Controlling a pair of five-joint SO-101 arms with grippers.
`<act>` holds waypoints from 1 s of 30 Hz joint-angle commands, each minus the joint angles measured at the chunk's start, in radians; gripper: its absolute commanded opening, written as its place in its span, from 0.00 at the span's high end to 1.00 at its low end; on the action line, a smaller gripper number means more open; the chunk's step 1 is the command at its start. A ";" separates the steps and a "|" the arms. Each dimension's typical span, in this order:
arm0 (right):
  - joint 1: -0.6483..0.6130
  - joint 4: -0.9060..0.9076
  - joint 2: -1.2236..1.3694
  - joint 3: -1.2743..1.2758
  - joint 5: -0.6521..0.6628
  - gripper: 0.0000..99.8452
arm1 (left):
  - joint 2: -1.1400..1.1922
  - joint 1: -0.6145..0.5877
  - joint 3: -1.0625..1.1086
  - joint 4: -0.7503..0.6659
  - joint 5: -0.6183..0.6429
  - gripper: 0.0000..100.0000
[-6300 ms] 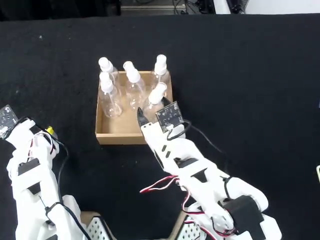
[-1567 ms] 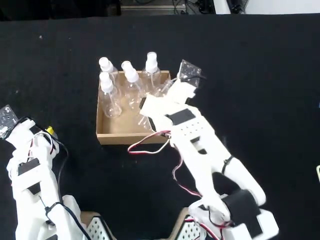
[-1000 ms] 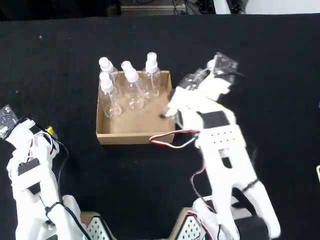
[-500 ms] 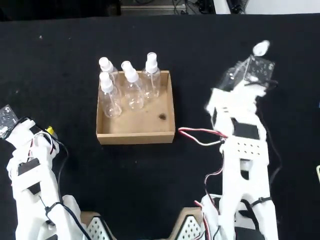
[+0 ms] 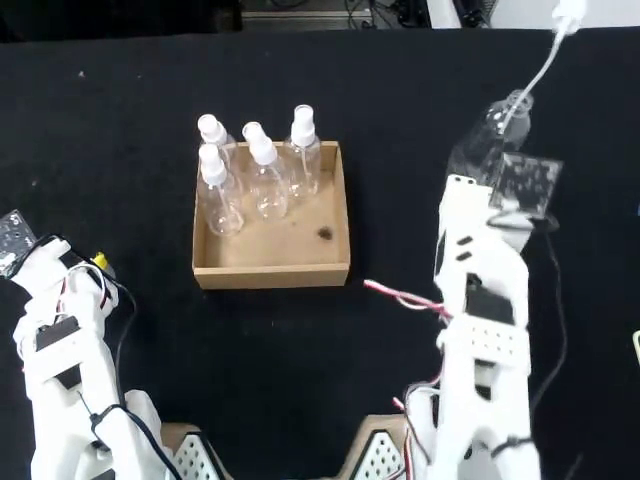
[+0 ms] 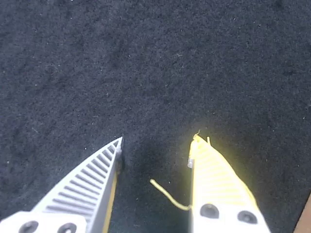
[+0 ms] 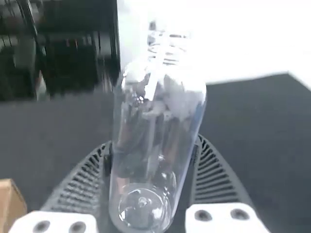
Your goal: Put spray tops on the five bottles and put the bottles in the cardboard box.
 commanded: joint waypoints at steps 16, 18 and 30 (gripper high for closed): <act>-0.199 -0.068 -0.653 0.151 0.170 0.92 | -0.029 0.012 -0.015 -0.023 -0.008 0.80; -0.242 -0.068 -0.651 0.156 0.244 0.92 | -0.029 0.012 -0.015 -0.023 -0.008 0.80; -0.425 0.301 -0.659 0.039 0.298 0.92 | -0.029 0.012 -0.016 -0.014 -0.008 0.80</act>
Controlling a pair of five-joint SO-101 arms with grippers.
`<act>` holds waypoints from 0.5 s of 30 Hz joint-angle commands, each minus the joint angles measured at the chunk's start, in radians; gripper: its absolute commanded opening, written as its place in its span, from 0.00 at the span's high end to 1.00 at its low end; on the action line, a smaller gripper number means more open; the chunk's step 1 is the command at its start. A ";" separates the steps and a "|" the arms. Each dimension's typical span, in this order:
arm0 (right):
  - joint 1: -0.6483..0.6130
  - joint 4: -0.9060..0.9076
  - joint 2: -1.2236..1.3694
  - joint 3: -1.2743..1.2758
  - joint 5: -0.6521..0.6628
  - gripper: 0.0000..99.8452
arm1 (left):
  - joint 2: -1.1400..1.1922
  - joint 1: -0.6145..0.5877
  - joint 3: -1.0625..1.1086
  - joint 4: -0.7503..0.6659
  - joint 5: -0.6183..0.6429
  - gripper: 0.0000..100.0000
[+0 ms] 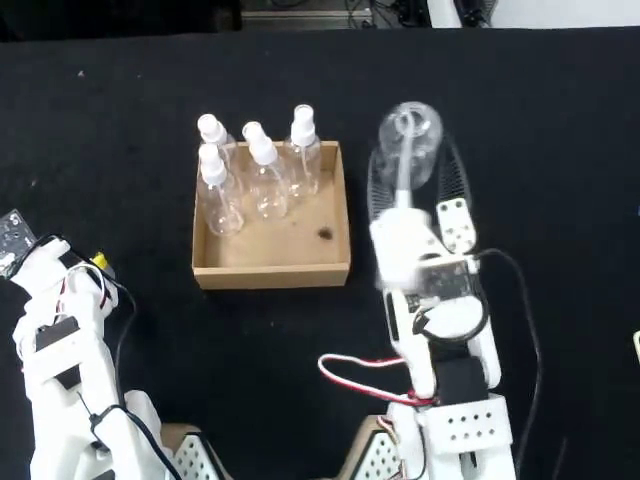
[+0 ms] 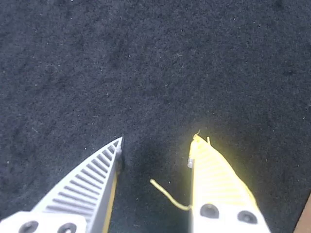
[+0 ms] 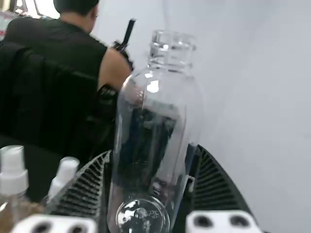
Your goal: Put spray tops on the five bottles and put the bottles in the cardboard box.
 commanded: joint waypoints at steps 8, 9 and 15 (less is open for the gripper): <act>-0.058 0.094 -0.025 -0.096 -0.087 0.92 | -0.029 0.010 -0.165 0.160 -0.029 0.80; -0.075 0.094 -0.021 -0.097 -0.106 0.92 | -0.029 0.013 -0.234 0.244 -0.044 0.80; -0.227 0.095 0.033 -0.110 -0.043 0.96 | -0.021 0.113 -0.593 0.658 -0.169 0.80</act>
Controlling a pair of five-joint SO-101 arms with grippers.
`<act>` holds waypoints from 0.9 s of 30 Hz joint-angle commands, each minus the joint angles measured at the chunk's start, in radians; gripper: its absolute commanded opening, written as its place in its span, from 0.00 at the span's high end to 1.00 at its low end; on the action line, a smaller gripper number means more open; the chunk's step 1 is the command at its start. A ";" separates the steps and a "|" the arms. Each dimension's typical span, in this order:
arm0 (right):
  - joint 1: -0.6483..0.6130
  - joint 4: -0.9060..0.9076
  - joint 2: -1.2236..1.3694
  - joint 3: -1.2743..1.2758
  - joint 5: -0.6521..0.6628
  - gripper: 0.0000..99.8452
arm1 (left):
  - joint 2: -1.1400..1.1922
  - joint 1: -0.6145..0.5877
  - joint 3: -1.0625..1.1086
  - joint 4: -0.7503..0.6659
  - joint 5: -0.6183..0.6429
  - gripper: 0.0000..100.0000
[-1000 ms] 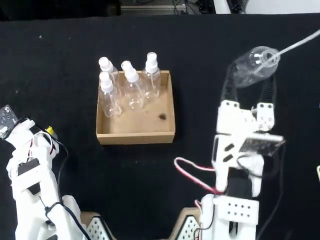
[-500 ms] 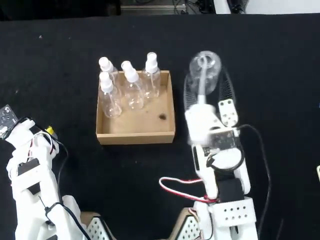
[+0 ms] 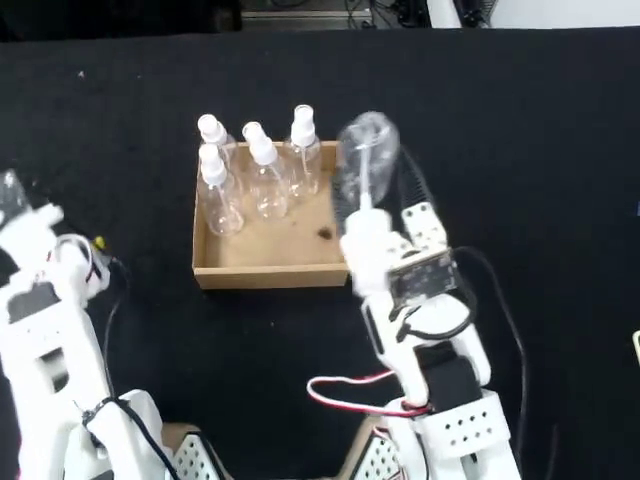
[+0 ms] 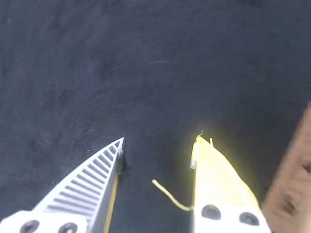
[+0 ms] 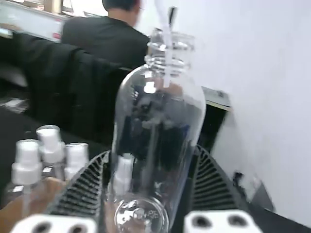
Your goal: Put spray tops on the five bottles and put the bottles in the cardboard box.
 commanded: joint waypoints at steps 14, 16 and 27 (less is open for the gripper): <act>-0.080 0.087 0.421 -0.306 0.061 0.98 | -0.029 0.341 -0.449 0.408 -0.114 0.80; -0.080 0.089 0.458 -0.326 0.052 0.99 | -0.029 0.375 -0.519 0.471 -0.115 0.80; -0.152 0.089 0.527 -0.344 0.052 0.99 | -0.029 0.409 -0.915 0.749 -0.109 0.80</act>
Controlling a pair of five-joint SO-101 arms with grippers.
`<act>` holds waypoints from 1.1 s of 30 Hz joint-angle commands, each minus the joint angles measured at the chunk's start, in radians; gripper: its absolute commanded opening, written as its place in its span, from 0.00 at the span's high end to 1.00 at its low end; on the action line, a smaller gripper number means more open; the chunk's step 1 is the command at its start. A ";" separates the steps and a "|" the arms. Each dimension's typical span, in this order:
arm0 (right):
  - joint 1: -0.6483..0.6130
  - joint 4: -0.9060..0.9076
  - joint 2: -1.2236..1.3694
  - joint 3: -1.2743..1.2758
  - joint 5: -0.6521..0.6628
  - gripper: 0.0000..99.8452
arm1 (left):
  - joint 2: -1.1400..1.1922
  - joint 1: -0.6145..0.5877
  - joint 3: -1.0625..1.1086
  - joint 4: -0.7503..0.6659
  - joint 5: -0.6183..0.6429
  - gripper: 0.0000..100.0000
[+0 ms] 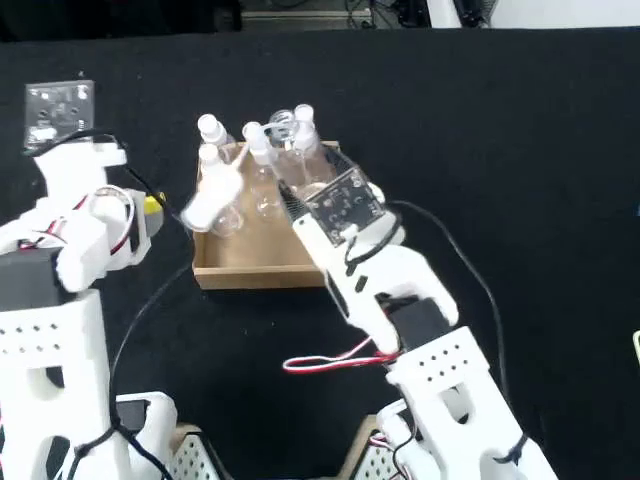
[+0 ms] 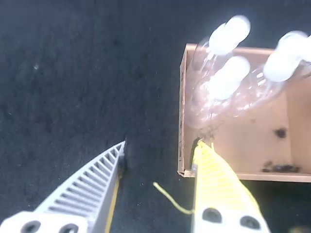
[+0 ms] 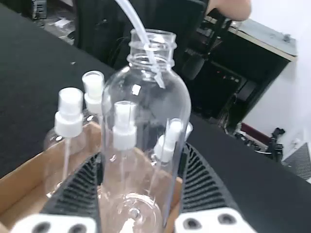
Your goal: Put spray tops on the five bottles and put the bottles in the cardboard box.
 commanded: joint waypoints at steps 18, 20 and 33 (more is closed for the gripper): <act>-0.049 -0.005 0.010 -0.067 -0.008 0.99 | -0.029 0.039 -0.305 0.301 -0.011 0.80; -0.049 -0.005 0.010 -0.067 -0.008 0.99 | -0.049 -0.004 -0.302 0.302 -0.011 0.81; -0.049 -0.006 0.010 -0.074 -0.068 0.99 | -0.448 -0.013 -0.005 0.226 -0.120 0.97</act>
